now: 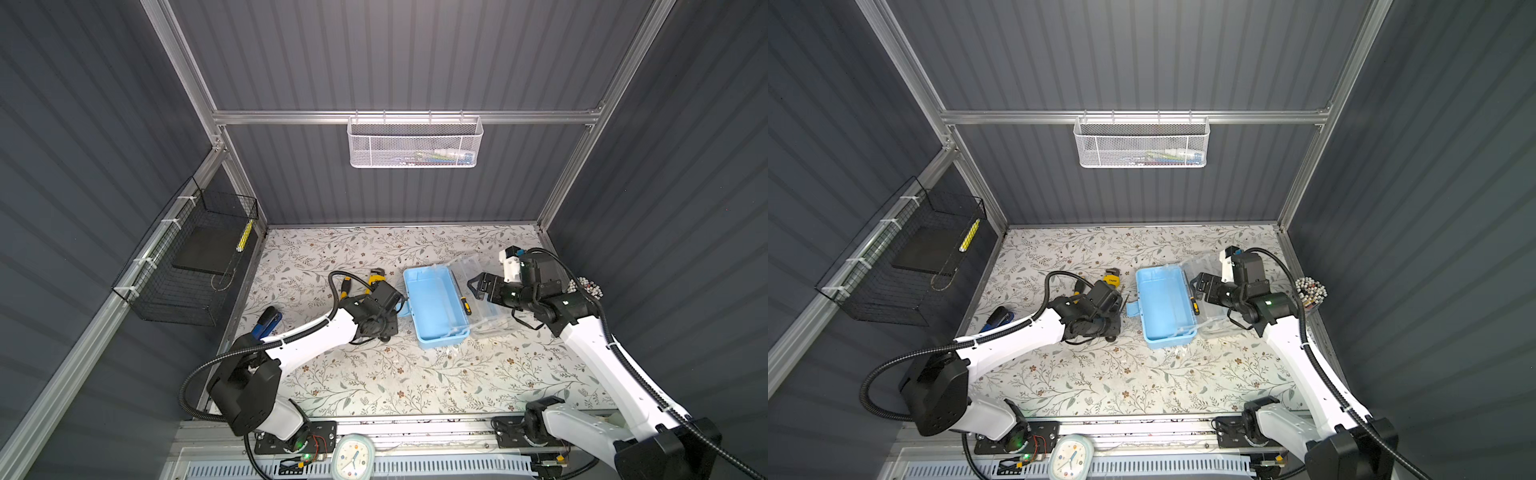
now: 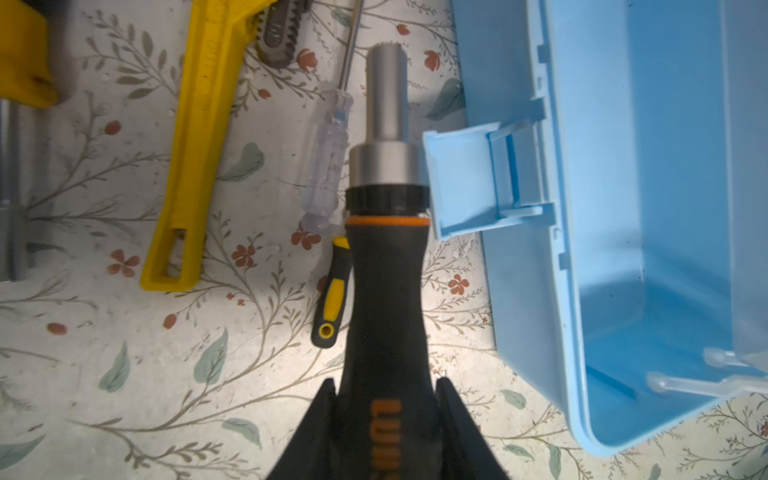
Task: Pack the tool kit
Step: 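Lift the ratchet screwdriver with the left gripper toward the box, then carry the screwdriver over the box with the left gripper while the right approaches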
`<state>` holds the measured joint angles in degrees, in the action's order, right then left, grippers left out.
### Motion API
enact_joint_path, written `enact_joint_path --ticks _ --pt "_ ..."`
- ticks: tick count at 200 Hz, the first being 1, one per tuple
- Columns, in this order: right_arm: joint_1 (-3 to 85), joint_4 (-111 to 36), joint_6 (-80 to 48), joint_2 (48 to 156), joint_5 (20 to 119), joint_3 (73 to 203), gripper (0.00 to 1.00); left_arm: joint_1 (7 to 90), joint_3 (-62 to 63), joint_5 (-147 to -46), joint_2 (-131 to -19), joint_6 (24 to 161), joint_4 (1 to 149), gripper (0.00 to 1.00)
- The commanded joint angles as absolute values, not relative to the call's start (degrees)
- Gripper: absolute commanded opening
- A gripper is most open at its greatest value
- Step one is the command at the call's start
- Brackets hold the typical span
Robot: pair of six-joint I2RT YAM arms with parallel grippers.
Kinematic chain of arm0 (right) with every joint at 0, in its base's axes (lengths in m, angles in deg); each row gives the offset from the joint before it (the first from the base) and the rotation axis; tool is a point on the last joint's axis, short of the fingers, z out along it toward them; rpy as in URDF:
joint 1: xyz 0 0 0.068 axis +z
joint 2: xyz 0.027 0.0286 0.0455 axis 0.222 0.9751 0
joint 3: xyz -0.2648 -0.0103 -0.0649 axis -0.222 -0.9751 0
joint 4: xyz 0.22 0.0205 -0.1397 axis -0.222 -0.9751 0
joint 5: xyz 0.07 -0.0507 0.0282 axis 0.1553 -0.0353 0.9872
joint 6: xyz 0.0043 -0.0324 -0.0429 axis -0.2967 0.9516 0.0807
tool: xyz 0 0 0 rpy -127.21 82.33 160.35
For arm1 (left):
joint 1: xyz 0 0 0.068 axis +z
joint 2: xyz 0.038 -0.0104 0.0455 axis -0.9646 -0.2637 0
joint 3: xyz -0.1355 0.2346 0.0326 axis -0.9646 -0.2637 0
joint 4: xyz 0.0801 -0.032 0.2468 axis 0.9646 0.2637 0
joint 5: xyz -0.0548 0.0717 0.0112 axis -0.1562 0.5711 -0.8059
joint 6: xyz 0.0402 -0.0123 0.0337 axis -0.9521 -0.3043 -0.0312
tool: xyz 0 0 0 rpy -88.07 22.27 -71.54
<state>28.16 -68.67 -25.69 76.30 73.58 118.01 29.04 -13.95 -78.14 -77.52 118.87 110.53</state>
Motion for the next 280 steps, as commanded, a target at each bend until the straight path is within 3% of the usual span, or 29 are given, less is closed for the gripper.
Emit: enact_joint_path --ticks 1,71,213,280 --pt "30.7 -66.2 -29.9 76.2 76.9 116.9 0.92 29.6 -13.9 -75.2 -74.0 119.5 112.3 0.09" --pt "39.2 -55.3 -35.4 82.0 84.1 116.0 0.88 28.2 -6.5 -86.6 -78.5 114.1 98.5 0.09" --pt "41.7 -48.2 -38.8 92.7 86.1 119.8 0.79 24.4 -7.8 -96.4 -81.2 115.9 82.3 0.11" --pt "41.7 -48.1 -39.1 93.6 85.7 119.9 0.53 23.9 -8.4 -95.2 -80.7 116.9 79.9 0.11"
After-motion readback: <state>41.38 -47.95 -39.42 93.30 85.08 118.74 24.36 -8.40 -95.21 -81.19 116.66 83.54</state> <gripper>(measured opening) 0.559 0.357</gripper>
